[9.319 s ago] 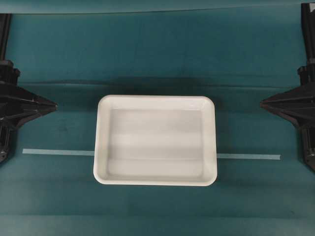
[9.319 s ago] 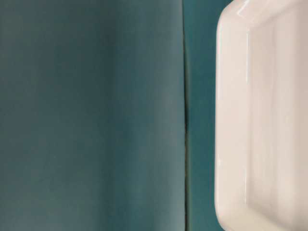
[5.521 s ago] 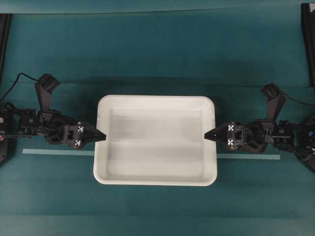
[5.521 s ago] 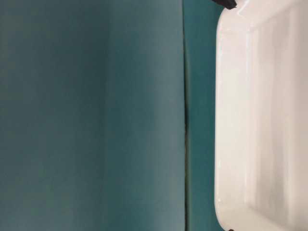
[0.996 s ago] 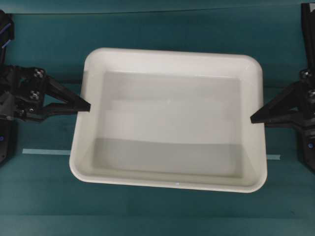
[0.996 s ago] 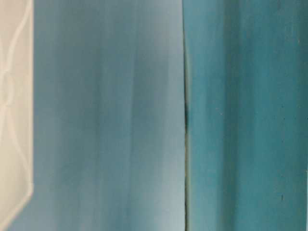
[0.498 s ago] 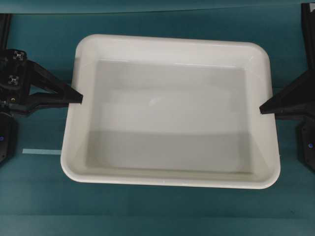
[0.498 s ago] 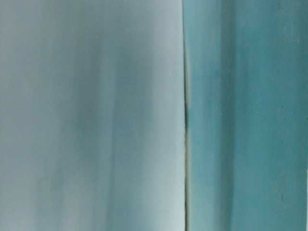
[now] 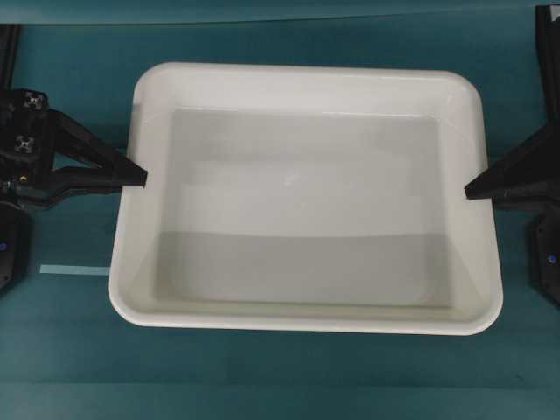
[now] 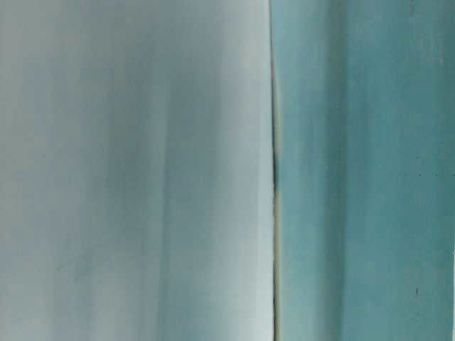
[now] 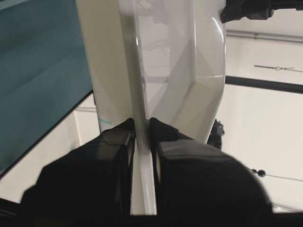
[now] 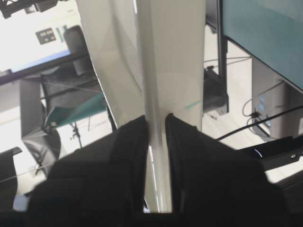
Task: Lift the white case with both hands.
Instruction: 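Hold the tray raised with both grippers, then lower the tray back onto the table with both grippers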
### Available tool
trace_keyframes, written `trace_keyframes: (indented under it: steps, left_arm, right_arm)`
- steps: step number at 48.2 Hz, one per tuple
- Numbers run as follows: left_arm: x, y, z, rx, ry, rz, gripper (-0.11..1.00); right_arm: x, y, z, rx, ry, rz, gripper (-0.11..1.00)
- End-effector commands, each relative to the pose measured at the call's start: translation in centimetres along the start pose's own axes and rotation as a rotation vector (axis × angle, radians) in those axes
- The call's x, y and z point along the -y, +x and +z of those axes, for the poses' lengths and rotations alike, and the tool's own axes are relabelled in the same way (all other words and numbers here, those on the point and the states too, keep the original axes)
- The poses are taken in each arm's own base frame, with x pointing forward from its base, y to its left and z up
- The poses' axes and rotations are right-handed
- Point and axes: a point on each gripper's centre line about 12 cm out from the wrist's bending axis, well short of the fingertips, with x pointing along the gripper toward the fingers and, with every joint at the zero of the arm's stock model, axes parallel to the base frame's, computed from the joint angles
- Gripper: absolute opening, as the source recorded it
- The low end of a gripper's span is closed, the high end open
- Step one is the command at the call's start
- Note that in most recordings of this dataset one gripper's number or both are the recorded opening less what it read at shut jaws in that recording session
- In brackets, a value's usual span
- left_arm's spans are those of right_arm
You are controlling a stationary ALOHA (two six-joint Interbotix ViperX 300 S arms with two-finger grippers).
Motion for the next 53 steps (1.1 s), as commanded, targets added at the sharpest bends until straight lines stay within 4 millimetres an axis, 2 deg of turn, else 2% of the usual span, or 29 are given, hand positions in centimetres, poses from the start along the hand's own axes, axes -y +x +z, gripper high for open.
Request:
trace_keyframes:
  steps: [1, 31, 44, 53]
  left_arm:
    - [0.7, 1.3, -0.1, -0.005, 0.009, -0.003, 0.08]
    - [0.6, 1.7, -0.1, -0.004, 0.009, 0.003, 0.08]
    - [-2.5, 2.9, -0.2, -0.008, 0.006, 0.089, 0.08]
    - [-5.2, 3.3, 0.2, 0.009, 0.001, 0.153, 0.08]
  right_arm:
    - [-1.1, 0.6, 0.5, 0.023, 0.002, 0.017, 0.12]
    - [-0.7, 1.0, 0.6, 0.025, 0.0, -0.001, 0.12]
    - [1.8, 2.3, 1.0, 0.022, -0.024, -0.097, 0.12]
    - [4.7, 3.5, 1.6, 0.026, -0.054, -0.179, 0.12]
